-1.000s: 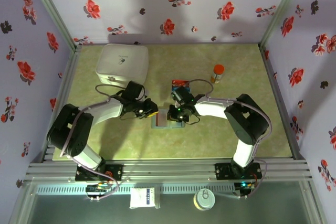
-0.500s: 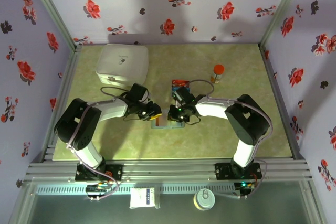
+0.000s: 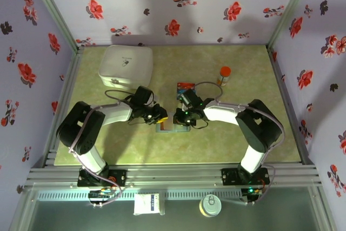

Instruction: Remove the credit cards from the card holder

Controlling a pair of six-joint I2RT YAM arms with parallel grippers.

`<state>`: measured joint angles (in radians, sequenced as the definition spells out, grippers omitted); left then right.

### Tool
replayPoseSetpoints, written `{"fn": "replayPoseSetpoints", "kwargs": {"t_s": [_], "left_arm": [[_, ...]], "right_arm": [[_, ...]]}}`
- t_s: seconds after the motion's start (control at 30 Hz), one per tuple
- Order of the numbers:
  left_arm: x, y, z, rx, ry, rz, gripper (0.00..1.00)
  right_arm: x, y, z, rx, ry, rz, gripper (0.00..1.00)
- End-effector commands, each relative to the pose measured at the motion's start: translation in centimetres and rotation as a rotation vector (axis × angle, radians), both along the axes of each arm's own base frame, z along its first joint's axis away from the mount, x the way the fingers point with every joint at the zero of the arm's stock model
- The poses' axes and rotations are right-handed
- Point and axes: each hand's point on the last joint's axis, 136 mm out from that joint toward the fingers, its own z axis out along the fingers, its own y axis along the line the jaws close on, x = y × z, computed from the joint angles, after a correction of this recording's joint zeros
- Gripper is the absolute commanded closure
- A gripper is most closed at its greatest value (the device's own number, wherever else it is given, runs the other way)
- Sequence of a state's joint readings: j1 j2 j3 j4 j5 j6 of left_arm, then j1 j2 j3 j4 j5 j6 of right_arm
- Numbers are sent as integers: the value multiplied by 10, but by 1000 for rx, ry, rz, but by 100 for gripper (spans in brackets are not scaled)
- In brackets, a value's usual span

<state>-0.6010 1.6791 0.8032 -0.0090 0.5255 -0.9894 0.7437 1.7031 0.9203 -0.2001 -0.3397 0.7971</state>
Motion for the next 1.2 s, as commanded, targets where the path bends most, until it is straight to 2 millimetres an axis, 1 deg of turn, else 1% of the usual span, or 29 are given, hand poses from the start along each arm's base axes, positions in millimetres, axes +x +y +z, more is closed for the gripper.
{"fn": "replayPoseSetpoints", "kwargs": {"t_s": [0.0, 0.17, 0.43, 0.57, 0.7, 0.83, 1.03, 1.17], "left_arm": [[-1, -9, 20, -42, -27, -17, 80], [0, -20, 28, -51, -37, -36, 82], [-2, -44, 21, -55, -12, -75, 83], [0, -58, 21, -59, -11, -96, 81], [1, -71, 18, -61, -4, -116, 77], [3, -81, 17, -69, -1, -135, 73], [7, -85, 16, -71, 1, -145, 70], [7, -81, 15, -71, 6, -142, 70]], "right_arm": [[5, -9, 22, 2, -56, -26, 81], [9, -23, 44, 0, -110, -55, 81], [12, -52, 62, 0, -156, -112, 80], [10, -62, 66, -2, -162, -126, 79], [8, -70, 67, -6, -162, -136, 79], [7, -77, 69, -14, -163, -143, 76], [7, -77, 69, -8, -157, -148, 74], [8, -72, 65, 6, -138, -148, 74]]}}
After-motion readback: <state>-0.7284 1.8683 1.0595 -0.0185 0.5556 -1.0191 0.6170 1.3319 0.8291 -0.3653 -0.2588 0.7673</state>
